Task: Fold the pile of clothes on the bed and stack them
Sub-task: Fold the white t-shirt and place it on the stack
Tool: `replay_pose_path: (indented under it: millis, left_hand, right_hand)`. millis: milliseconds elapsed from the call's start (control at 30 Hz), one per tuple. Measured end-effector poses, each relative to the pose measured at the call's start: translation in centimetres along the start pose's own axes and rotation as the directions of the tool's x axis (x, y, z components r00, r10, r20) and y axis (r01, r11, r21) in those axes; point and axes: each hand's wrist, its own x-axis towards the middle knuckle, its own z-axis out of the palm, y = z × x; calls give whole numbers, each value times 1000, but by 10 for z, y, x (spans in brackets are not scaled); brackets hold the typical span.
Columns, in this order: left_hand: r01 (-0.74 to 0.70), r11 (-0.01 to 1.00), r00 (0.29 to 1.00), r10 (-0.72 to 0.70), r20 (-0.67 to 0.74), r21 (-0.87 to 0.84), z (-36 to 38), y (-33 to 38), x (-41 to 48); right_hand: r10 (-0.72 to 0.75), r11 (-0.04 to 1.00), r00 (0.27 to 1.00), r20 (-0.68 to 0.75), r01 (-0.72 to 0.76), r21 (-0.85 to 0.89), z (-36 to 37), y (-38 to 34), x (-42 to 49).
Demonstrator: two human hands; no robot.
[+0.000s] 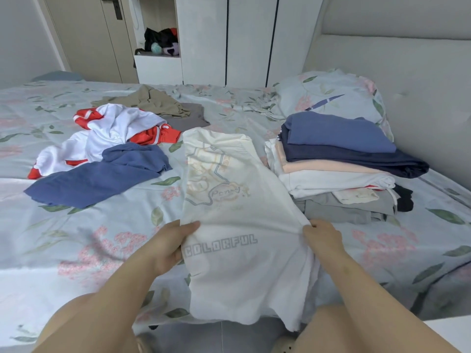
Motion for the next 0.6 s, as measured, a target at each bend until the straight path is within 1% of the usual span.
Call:
replay_pose_path:
  millis: [100, 167, 200, 267, 333, 400, 467, 500, 533, 600]
  left_hand:
    - [-46, 996, 999, 46, 0, -77, -9, -3, -10]
    - [-70, 993, 996, 74, 42, -99, -13, 2, -14]
    - [-75, 992, 994, 83, 78, -99, -16, 6, -17]
    - [-80, 995, 991, 85, 108, -53, -23, 10, -18]
    - [-63, 992, 996, 56, 64, 107, -30, 9, -16]
    - [-12, 973, 998, -3, 64, 230, -35, 5, -16]
    - [20, 961, 996, -42, 73, 276, -41, 2, -16]
    - [22, 962, 997, -41, 63, 272, -45, 0, -17]
    - [5, 968, 999, -16, 39, 251, -49, -3, -18]
    - [-56, 981, 996, 67, -50, 187, -51, -10, -20]
  right_hand:
    - [-12, 965, 991, 131, -23, 261, 3, -5, -3]
    - [2, 907, 979, 205, -88, 412, 3, -9, -7]
    - [2, 882, 968, 251, -120, 456, 4, -10, -7]
    - [7, 863, 940, 340, -177, 473, 8, -12, -9]
    - [13, 873, 919, 394, -202, 443, 11, -15, -11]
    - [-13, 893, 911, 413, -176, 415, 13, -18, -14]
    - [-50, 901, 901, 432, -146, 409, 12, -20, -16]
    - [-66, 884, 903, 424, -144, 445, 12, -19, -16]
    - [-64, 834, 913, 404, -173, 524, 11, -16, -16]
    - [22, 667, 929, 369, -289, 687, 8, -11, -16]
